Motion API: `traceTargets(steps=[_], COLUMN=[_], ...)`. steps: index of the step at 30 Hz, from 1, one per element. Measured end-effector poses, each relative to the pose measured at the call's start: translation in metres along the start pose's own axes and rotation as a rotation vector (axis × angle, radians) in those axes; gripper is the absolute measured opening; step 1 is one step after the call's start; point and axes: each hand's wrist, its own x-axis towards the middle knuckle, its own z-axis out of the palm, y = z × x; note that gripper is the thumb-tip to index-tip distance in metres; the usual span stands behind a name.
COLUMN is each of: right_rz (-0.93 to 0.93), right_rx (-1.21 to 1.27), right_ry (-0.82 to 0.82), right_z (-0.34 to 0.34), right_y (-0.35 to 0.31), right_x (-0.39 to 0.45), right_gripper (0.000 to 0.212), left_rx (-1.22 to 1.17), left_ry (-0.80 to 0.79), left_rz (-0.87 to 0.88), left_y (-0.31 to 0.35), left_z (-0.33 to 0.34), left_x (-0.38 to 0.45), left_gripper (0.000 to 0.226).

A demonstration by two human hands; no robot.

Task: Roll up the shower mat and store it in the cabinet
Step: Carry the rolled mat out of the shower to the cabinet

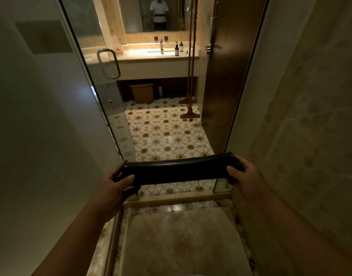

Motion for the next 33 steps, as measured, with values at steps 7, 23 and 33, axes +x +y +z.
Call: traceTargets(steps=[7,23,33], right_rz=[-0.012,-0.017,0.004], right_rx=[-0.011,-0.174,-0.233], right_ry=[0.003,-0.005,0.064], right_z=[-0.016,0.013,0.064], right_y=[-0.017,-0.006,0.011], right_x=[0.013,0.112,0.225], right_gripper=[0.027,0.027,0.028], left_rx=[0.027,0.074,0.148], left_ry=[0.032,0.11,0.082], left_rz=[0.146,0.173,0.13], left_y=[-0.004,-0.002,0.042], left_z=[0.023,0.004,-0.029], left_x=[0.016,0.109,0.235], left_gripper=[0.051,0.058,0.06])
